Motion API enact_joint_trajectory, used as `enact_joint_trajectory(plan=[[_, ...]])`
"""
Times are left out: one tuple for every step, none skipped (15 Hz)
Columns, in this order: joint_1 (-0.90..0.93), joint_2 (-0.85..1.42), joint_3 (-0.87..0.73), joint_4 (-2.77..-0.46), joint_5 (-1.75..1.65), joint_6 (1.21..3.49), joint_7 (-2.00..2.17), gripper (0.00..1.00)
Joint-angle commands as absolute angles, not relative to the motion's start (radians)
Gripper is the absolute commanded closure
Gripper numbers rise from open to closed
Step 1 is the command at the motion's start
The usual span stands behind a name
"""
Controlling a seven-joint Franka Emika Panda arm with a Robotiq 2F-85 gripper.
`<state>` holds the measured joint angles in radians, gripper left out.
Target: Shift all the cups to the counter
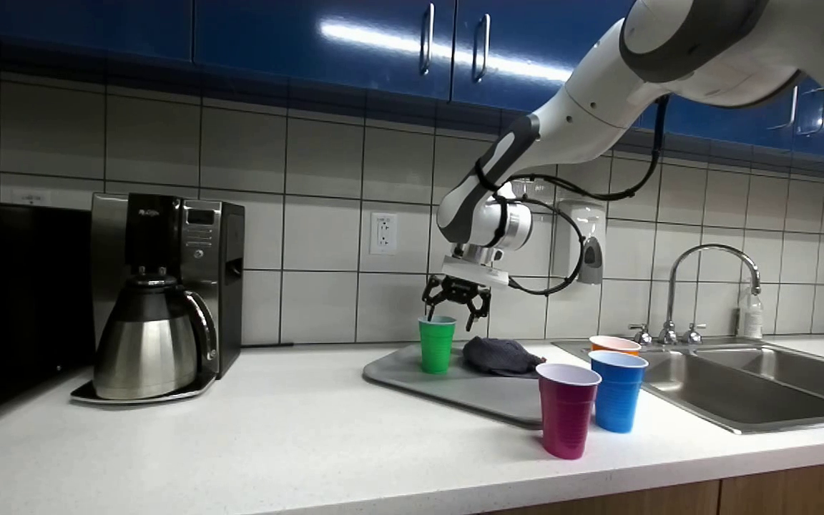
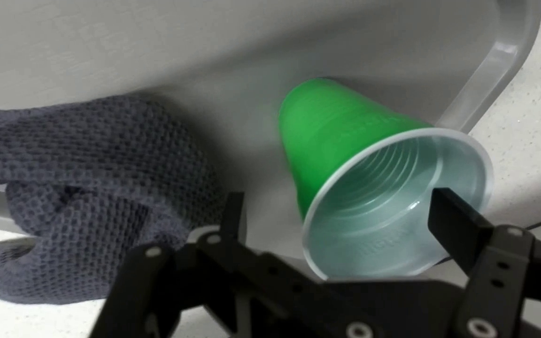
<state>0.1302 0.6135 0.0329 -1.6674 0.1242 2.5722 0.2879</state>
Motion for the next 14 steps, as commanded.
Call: enact_joint_trajectory(plan=[[0.144,0.663,0.009,-1.586,0.103,2.502,0.306,0.00],[0.143,0.672,0.008,-1.577,0.103,2.492,0.306,0.00],[0.143,0.680,0.006,-1.570,0.103,2.484,0.306,0.00],[0.143,0.686,0.003,-1.566,0.102,2.480,0.308,0.00],[0.142,0.692,0.001,-1.560,0.103,2.475,0.307,0.00],[0.141,0.697,0.001,-1.557,0.104,2.471,0.306,0.00],[0.141,0.701,-0.001,-1.554,0.104,2.467,0.307,0.00],[0.141,0.705,-0.002,-1.550,0.104,2.463,0.308,0.00],[0.142,0.708,-0.003,-1.547,0.103,2.463,0.307,0.25],[0.142,0.711,-0.004,-1.544,0.103,2.462,0.308,0.26],[0.144,0.713,-0.005,-1.543,0.102,2.460,0.309,0.35],[0.146,0.713,-0.007,-1.543,0.100,2.461,0.311,0.42],[0.147,0.714,-0.007,-1.542,0.100,2.462,0.312,0.51],[0.148,0.714,-0.007,-1.542,0.099,2.462,0.313,0.58]])
